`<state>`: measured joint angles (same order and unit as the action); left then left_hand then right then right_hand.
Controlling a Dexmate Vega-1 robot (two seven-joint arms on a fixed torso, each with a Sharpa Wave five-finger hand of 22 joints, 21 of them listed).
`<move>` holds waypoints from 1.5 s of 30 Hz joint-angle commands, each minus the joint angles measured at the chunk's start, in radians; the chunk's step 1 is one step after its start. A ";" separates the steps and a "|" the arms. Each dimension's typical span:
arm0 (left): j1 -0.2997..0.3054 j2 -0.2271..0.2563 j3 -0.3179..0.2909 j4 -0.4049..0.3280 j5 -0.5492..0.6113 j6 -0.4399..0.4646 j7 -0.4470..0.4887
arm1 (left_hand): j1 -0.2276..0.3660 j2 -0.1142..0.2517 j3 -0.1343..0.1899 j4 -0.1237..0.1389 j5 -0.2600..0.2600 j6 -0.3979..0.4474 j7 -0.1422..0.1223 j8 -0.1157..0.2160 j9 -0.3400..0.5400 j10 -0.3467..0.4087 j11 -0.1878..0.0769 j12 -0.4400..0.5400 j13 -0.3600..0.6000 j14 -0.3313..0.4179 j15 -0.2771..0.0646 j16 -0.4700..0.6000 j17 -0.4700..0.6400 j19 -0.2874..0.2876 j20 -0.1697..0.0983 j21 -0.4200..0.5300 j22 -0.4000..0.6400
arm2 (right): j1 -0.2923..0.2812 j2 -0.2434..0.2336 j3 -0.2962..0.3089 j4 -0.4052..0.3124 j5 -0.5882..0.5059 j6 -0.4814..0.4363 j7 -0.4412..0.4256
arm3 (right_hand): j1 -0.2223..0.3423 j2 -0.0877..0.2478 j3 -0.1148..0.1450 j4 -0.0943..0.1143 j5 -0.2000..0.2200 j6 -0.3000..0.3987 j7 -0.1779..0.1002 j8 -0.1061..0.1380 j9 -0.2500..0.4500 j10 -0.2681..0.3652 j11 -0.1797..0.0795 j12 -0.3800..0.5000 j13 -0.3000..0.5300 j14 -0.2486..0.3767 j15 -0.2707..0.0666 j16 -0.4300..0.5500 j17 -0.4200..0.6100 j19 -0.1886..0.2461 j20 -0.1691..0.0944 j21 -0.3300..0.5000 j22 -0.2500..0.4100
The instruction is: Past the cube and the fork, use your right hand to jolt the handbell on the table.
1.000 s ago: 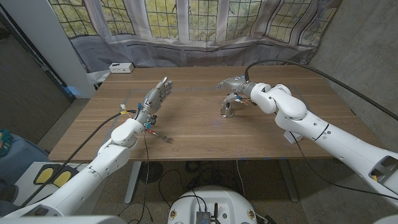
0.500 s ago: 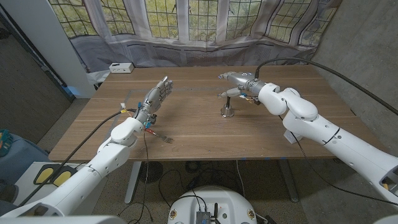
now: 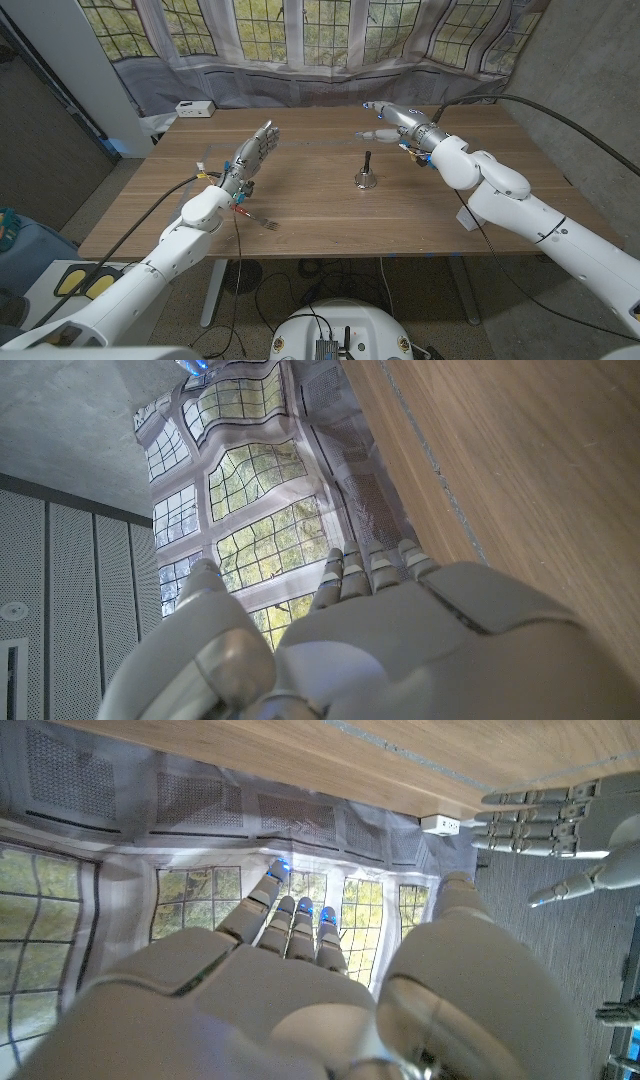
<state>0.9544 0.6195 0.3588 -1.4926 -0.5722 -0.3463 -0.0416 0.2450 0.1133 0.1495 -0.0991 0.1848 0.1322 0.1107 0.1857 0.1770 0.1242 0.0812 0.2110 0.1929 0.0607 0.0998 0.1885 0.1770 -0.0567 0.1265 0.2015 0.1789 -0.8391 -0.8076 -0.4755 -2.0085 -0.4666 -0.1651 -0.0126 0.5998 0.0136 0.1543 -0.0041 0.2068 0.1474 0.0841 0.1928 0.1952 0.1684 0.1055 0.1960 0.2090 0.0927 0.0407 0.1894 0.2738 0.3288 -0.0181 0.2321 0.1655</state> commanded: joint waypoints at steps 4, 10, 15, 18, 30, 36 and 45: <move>-0.007 -0.038 0.003 0.002 0.046 -0.014 0.087 | -0.001 -0.007 0.006 -0.002 -0.002 0.005 0.012 0.004 0.003 0.005 0.006 0.003 0.004 0.008 0.004 0.002 0.003 0.000 -0.006 0.001 0.003 | -0.069 0.026 0.109 0.094 0.261 0.160 -0.181 | -0.019 -0.001 -0.002 0.007 0.002 0.031 0.003 0.014 0.000 0.014 0.009 0.006 0.001 0.011 0.010 0.010 0.000 0.006 0.003 -0.008 0.005; -0.029 -0.035 0.003 0.030 -0.014 -0.007 0.008 | -0.002 -0.008 0.006 -0.003 -0.002 0.006 0.012 0.004 0.003 0.009 0.007 0.004 0.004 0.010 0.005 0.003 0.003 0.000 -0.006 0.001 0.003 | -0.090 0.083 0.128 0.138 0.364 0.208 -0.241 | -0.027 -0.002 -0.005 0.008 0.002 0.035 0.001 0.015 -0.001 0.022 0.011 0.009 -0.001 0.016 0.012 0.012 -0.001 0.005 0.005 -0.011 0.005; -0.022 -0.026 0.000 0.014 -0.029 0.011 0.002 | -0.002 -0.008 0.007 -0.003 -0.002 0.008 0.013 0.005 0.003 0.010 0.011 0.004 0.004 0.009 0.007 0.002 0.003 0.000 -0.007 0.000 0.003 | -0.079 0.105 0.134 0.190 0.429 0.265 -0.254 | -0.036 -0.006 -0.009 0.010 0.001 0.041 -0.003 0.016 -0.002 0.030 0.015 0.012 -0.002 0.017 0.015 0.013 -0.003 -0.001 0.009 -0.015 0.006; -0.021 -0.024 0.000 0.006 -0.019 0.008 0.009 | -0.002 -0.008 0.007 -0.003 -0.002 0.009 0.013 0.005 0.003 0.011 0.010 0.004 0.004 0.011 0.006 0.003 0.003 0.000 -0.008 0.000 0.003 | -0.071 0.112 0.139 0.233 0.476 0.311 -0.243 | -0.040 -0.008 -0.011 0.011 0.001 0.046 -0.002 0.017 -0.002 0.033 0.016 0.013 -0.002 0.017 0.015 0.013 -0.004 -0.002 0.009 -0.017 0.006; -0.005 -0.025 -0.012 -0.021 -0.001 -0.010 0.046 | -0.003 -0.008 0.008 -0.003 -0.002 0.008 0.011 0.004 0.003 0.011 0.010 0.004 0.004 0.010 0.006 0.002 0.003 0.000 -0.008 0.000 0.003 | -0.033 0.176 0.148 0.429 0.734 0.467 -0.137 | -0.060 -0.011 -0.019 0.016 0.000 0.046 -0.007 0.014 -0.003 0.043 0.014 0.015 -0.004 0.028 0.014 0.019 -0.006 0.014 0.009 -0.015 0.006; -0.019 -0.040 -0.003 -0.003 -0.002 -0.018 0.035 | -0.003 -0.008 0.009 -0.003 -0.002 0.008 0.010 0.004 0.003 0.009 0.008 0.003 0.004 0.010 0.006 0.001 0.003 -0.001 -0.008 0.000 0.003 | -0.030 0.191 0.150 0.475 0.800 0.490 -0.116 | -0.068 -0.011 -0.022 0.019 0.000 0.046 -0.007 0.013 -0.003 0.047 0.017 0.016 -0.004 0.030 0.016 0.019 -0.007 0.014 0.011 -0.016 0.007; -0.028 -0.052 0.004 0.016 -0.003 -0.026 0.028 | -0.004 -0.008 0.009 -0.003 -0.001 0.009 0.010 0.004 0.003 0.010 0.008 0.003 0.004 0.010 0.005 0.001 0.003 -0.001 -0.008 -0.001 0.003 | -0.033 0.213 0.149 0.527 0.898 0.504 -0.076 | -0.092 -0.012 -0.031 0.026 -0.002 0.088 -0.005 0.026 -0.004 0.054 0.020 0.017 -0.006 0.029 0.017 0.020 -0.010 0.012 0.012 -0.022 0.007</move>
<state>0.9374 0.5818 0.3549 -1.4965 -0.5755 -0.3597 -0.0048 0.2450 0.1133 0.1494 -0.0991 0.1848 0.1356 0.1216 0.1857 0.1770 0.1286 0.0875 0.2110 0.1929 0.0645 0.1036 0.1885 0.1771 -0.0605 0.1231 0.2015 0.1789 -0.8742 -0.6262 -0.3287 -1.5603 0.3037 0.3002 -0.1371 0.5184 0.0001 0.1284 0.0223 0.2069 0.2117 0.0769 0.2087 0.1906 0.2092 0.1251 0.2079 0.2032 0.1144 0.0517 0.2051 0.2646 0.3361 -0.0069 0.2165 0.1701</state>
